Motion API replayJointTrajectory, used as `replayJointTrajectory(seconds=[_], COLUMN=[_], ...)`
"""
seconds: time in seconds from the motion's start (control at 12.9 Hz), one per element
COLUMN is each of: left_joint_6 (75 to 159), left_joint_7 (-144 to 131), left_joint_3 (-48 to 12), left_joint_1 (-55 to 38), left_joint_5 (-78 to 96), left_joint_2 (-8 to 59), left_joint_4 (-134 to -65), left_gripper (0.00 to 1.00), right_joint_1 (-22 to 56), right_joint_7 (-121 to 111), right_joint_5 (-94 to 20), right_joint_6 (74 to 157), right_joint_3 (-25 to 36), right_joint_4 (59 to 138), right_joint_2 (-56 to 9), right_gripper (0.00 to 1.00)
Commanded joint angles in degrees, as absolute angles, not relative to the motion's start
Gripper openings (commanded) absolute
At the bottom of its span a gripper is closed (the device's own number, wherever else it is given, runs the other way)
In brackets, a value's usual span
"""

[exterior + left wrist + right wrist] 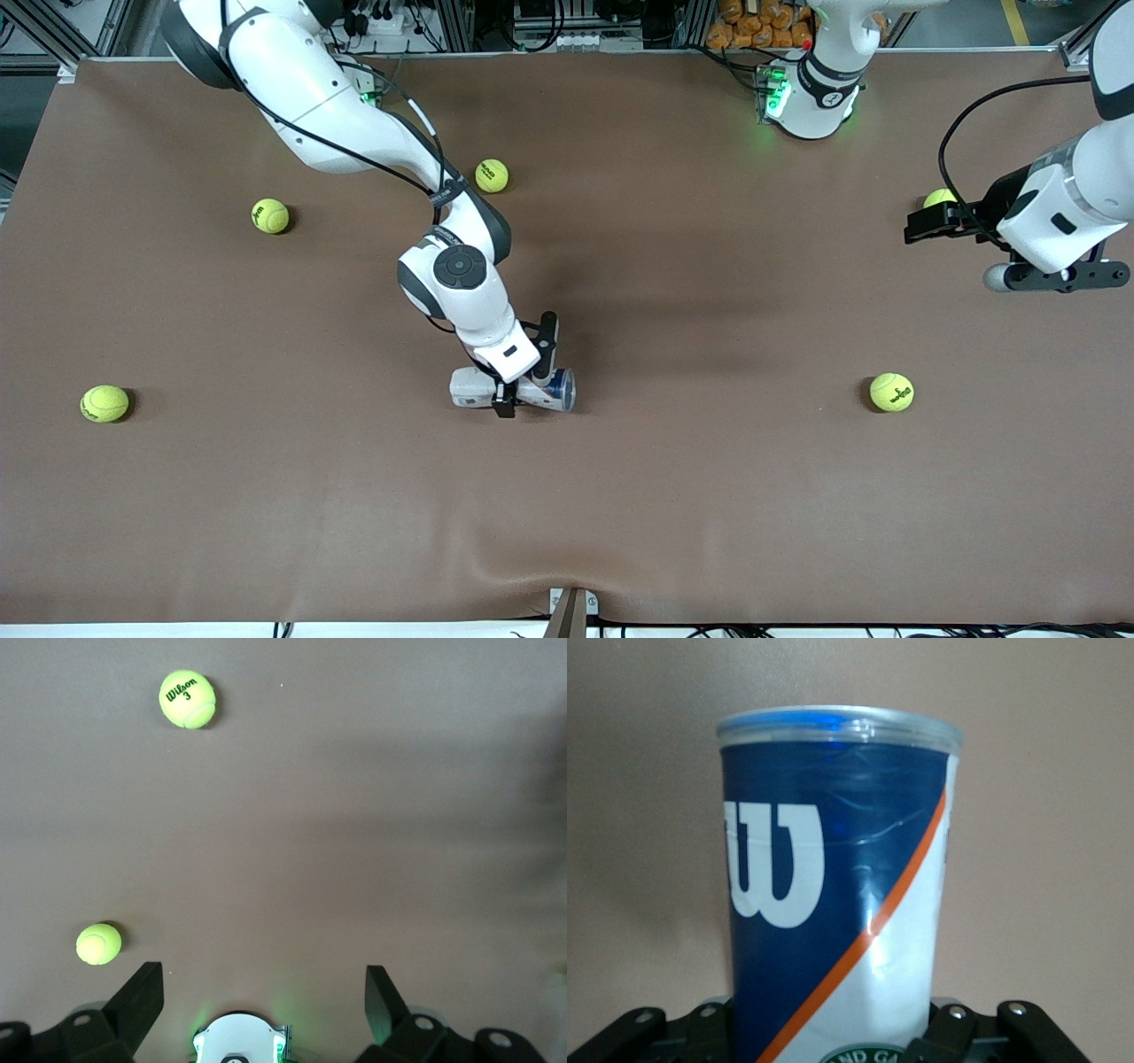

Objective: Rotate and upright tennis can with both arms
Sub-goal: 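Lower the can with the right gripper while the left gripper reaches it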

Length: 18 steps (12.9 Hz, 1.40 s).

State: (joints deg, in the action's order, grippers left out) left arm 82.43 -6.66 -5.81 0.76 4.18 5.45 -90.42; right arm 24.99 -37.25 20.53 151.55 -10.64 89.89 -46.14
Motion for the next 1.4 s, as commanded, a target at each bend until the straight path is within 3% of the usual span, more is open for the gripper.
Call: replayJointTrajectory(seconds=[0.0,0.47,0.93,1.32], left_joint_6=[81.83,82.7,90.95,100.26], left_joint_7=[-6.68,-6.68,-7.29,-7.47], left_joint_3=[-5.98,-6.06,-5.98,-6.06], left_joint_1=[1.14,0.62,0.97,-0.17], left_joint_5=[6.85,9.57,21.42,34.08], left_joint_2=[6.76,8.96,14.93,22.13], left_joint_4=[-90.26,-89.74,-89.65,-89.47], left_gripper=[1.0,1.0,1.0,1.0], right_joint_1=[24.52,24.43,24.26,23.12], right_joint_7=[-37.79,-37.79,-33.25,-21.73], right_joint_5=[22.33,22.32,20.48,18.56], right_joint_6=[155.38,155.92,155.13,144.17], right_joint_3=[-10.55,-10.55,-11.07,-14.23], right_joint_4=[89.91,89.91,90.17,90.09], right_joint_2=[-47.55,-47.72,-44.92,-41.93], right_gripper=[1.0,1.0,1.0,1.0])
